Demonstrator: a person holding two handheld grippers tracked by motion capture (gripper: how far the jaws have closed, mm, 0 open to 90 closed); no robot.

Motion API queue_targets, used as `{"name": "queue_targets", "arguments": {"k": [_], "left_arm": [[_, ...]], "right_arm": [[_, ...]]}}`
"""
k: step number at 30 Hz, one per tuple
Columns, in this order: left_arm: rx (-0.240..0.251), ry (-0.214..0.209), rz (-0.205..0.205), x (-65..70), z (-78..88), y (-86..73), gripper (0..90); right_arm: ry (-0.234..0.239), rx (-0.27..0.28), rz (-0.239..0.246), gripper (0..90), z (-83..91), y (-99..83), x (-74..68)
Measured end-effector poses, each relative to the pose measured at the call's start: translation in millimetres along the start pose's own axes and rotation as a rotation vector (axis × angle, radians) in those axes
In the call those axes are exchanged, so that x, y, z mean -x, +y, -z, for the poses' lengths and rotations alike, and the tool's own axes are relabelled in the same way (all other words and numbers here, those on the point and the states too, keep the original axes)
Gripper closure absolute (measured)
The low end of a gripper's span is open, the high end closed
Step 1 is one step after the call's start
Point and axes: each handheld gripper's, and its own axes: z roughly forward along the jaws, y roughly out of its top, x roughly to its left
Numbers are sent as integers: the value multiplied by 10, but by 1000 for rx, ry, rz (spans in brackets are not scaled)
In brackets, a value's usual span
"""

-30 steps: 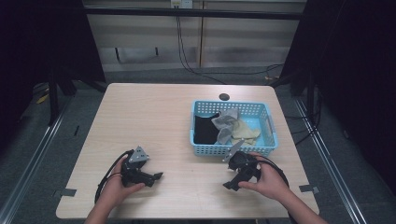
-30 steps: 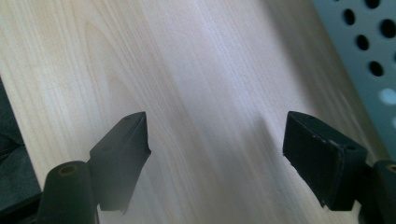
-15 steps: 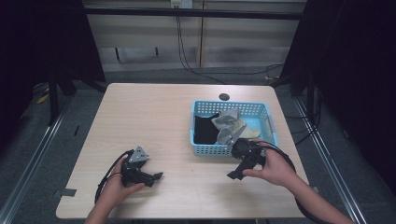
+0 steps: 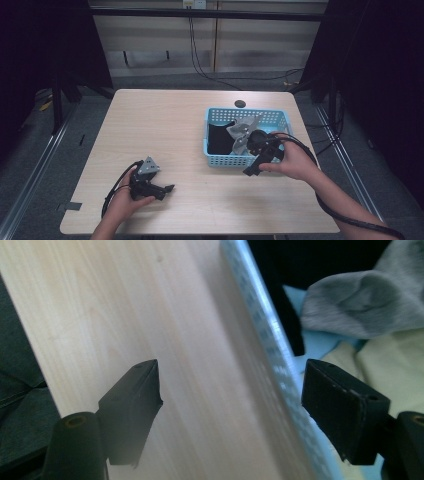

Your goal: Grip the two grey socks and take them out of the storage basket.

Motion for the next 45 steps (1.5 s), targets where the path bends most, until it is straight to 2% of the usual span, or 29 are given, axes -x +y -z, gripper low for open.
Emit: {"name": "queue_targets", "arguments": {"k": [3, 4, 5, 6, 7, 10, 13, 16, 18, 21, 29, 36, 38, 39, 40, 41, 42, 43, 44, 45], "left_arm": [[1, 0, 0, 0, 0, 0, 98], [1, 0, 0, 0, 0, 0, 98], [0, 0, 0, 0, 0, 0, 98], [0, 0, 0, 0, 0, 0, 97], [0, 0, 1, 0, -1, 0, 97], [1, 0, 0, 1, -1, 0, 97], [0, -1, 0, 1, -1, 0, 97], [0, -1, 0, 1, -1, 0, 96], [0, -1, 0, 1, -1, 0, 96], [0, -1, 0, 0, -1, 0, 95], [-1, -3, 0, 0, -1, 0, 92], [1, -5, -3, -1, -4, 2, 87], [1, -5, -4, 0, -4, 2, 86], [1, -5, -4, 0, -4, 2, 86], [1, -5, -3, 0, -5, 2, 86], [0, -5, -3, 0, -4, 2, 86], [0, -6, -4, 0, -4, 2, 86], [0, -5, -4, 0, -4, 2, 86], [0, -5, -4, 0, -4, 2, 86], [1, -5, -3, 0, -5, 2, 86]], "right_arm": [[-10, 8, -23, 234, 25, 81, 143], [-10, 8, -23, 234, 25, 81, 143], [-16, 24, -42, 234, 29, 112, 220], [-16, 24, -42, 234, 29, 112, 220], [-31, 22, -58, 233, 14, 142, 312], [-39, 25, -61, 233, -9, 155, 386], [-57, 19, -113, 232, -51, 176, 541], [-58, 24, -128, 235, -87, 181, 617], [-73, 33, -157, 242, -156, 189, 705], [-69, 27, -183, 245, -251, 203, 775], [-75, 7, -198, 278, -520, 237, 872], [-98, 14, -219, 263, -583, 314, 946], [-101, 17, -222, 303, -612, 335, 961], [-102, 19, -222, 351, -634, 340, 965], [-102, 19, -222, 351, -634, 340, 965], [-89, 7, -224, 479, -674, 345, 969], [-81, 6, -224, 567, -690, 341, 974], [-71, 4, -226, 623, -702, 337, 968], [-71, 4, -226, 623, -702, 337, 968], [-70, -3, -224, 758, -707, 326, 963]]}}
